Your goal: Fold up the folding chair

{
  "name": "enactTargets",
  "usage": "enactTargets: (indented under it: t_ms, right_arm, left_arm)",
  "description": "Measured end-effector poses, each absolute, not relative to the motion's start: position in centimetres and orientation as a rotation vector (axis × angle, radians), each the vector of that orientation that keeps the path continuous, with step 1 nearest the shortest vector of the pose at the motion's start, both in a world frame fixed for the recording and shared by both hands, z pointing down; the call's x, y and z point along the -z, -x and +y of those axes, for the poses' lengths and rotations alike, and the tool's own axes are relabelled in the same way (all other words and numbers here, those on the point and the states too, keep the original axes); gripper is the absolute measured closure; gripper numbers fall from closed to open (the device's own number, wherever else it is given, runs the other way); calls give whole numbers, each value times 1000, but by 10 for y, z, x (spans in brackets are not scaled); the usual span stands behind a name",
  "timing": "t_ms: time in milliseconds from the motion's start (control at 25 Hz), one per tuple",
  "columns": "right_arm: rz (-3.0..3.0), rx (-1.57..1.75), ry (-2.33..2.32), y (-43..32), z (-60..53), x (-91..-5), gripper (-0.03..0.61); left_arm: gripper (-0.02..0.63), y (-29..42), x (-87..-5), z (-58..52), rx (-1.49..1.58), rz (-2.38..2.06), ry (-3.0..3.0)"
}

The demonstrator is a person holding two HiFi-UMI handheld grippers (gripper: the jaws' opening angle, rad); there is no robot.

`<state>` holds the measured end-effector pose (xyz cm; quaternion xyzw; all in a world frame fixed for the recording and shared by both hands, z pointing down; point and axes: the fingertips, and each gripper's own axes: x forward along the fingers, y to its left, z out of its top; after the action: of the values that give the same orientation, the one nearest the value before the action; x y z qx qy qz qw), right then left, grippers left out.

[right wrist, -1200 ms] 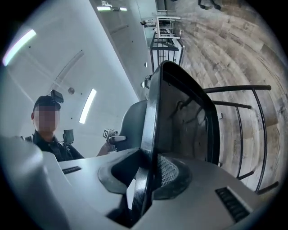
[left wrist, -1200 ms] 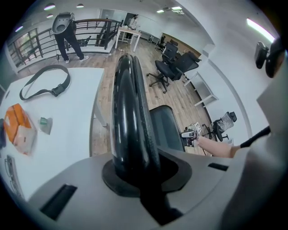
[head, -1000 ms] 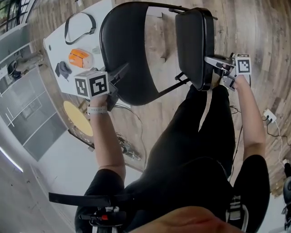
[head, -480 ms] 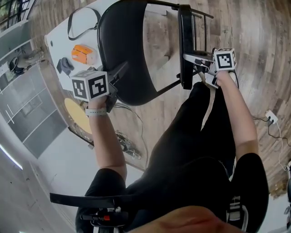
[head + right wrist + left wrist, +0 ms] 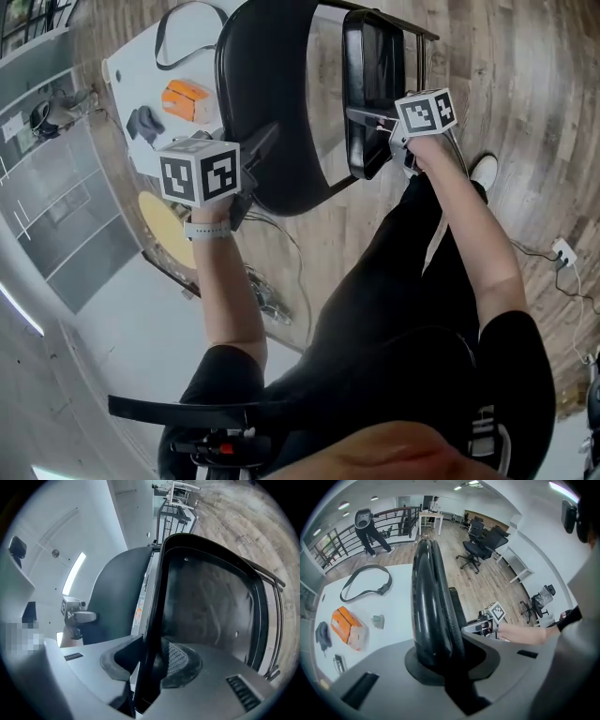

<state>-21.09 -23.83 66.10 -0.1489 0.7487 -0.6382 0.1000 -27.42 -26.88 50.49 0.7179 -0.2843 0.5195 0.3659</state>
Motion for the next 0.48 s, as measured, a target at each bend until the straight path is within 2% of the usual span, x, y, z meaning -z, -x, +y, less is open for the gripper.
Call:
enactTargets:
  t_ms: [480]
  right_arm:
    - [2233,1930,525,250,-253,-670,471]
  left_arm:
    - [555,299,-511,-280,-1319,-768,-1841]
